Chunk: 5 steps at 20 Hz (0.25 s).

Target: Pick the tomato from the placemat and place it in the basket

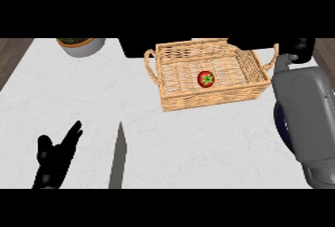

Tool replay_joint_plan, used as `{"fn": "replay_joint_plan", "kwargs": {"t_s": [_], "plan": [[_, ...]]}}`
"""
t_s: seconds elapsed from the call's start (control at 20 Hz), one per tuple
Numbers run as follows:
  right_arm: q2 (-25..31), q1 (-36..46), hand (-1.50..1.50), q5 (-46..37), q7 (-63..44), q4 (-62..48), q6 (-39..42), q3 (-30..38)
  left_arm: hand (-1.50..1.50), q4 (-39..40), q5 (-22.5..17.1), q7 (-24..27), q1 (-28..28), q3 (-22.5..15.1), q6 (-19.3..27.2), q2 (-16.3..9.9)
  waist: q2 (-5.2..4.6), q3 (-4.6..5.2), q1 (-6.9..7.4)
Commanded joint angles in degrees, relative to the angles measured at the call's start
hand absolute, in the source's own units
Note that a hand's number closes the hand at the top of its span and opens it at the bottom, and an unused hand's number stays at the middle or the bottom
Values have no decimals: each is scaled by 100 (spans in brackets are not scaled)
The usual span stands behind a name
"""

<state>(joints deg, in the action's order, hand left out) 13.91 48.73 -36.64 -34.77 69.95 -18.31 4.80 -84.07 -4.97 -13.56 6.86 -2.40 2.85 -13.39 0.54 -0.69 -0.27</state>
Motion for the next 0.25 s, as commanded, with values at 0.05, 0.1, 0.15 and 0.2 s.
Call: {"fn": "replay_joint_plan", "kwargs": {"t_s": [0.05,0.1,0.15,0.2], "plan": [[354,-348,-150,237,-146,485,-50,502,0,143,-45,-219,260,-40,-86,62,-39,67,6],[646,-819,-150,449,-87,951,410,526,0,319,-172,-187,181,216,-114,-58,-20,68,-95],[827,-685,-150,436,-361,1118,554,627,0,164,5,-214,206,-14,7,107,-18,69,-77],[793,-1033,-150,654,16,1115,429,789,0,217,-171,-266,93,195,-189,-86,-35,67,-51]]}}
